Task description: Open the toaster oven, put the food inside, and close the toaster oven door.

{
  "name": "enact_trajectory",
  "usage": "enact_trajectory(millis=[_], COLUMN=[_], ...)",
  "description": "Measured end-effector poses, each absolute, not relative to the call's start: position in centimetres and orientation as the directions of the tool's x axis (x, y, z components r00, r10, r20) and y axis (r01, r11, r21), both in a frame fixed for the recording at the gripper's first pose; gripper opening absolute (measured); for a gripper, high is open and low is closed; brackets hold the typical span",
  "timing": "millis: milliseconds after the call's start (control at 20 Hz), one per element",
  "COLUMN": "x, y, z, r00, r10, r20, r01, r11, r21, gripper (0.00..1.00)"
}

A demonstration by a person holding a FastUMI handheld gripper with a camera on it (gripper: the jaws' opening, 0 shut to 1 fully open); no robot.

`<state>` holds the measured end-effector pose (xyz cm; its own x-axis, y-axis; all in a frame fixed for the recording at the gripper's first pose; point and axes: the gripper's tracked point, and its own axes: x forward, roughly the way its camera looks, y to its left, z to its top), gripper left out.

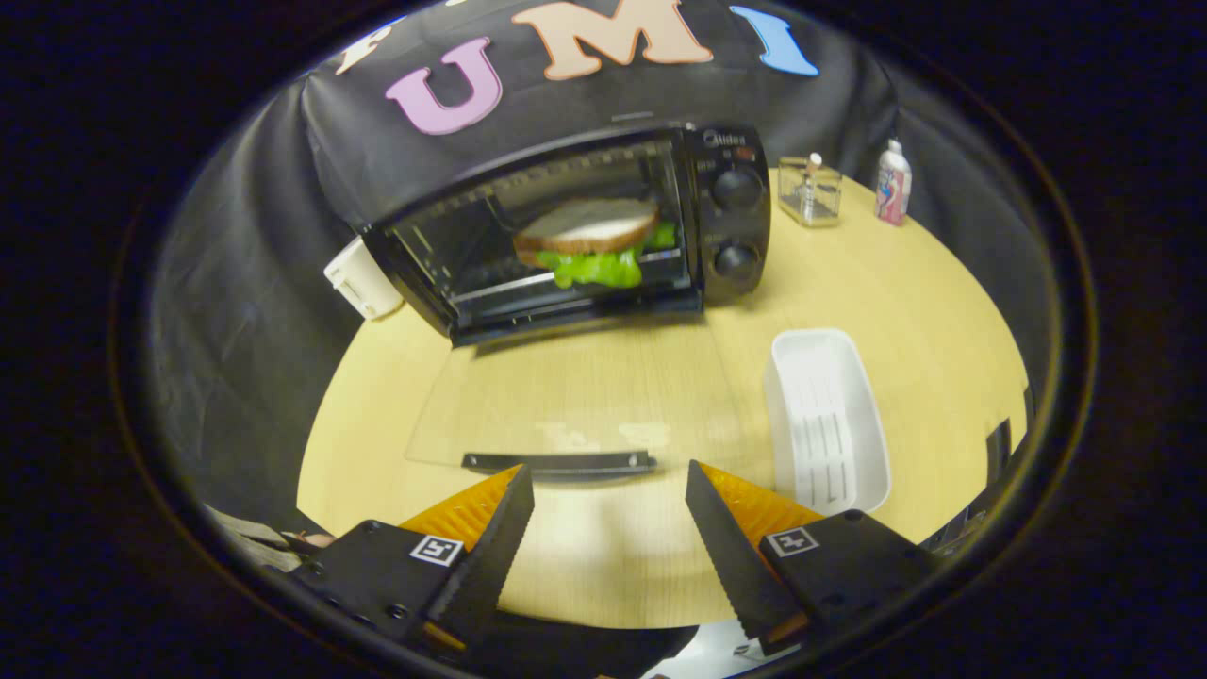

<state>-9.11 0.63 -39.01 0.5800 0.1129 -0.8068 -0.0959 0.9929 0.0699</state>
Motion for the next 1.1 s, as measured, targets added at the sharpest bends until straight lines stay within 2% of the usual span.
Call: enact_trajectory(millis=[200,550,1100], x=[-8.6,-7.0,-2.4], y=[-0.4,-0.7,1.8], z=[-41.0,-41.2,-30.9], r00=[0.566,0.564,0.702], r10=[0.074,0.089,0.175], r20=[-0.821,-0.821,-0.69], r01=[-0.102,-0.134,-0.149], r11=[0.995,0.991,0.984], r21=[0.02,0.016,0.098], gripper=[1.0,1.0,1.0])
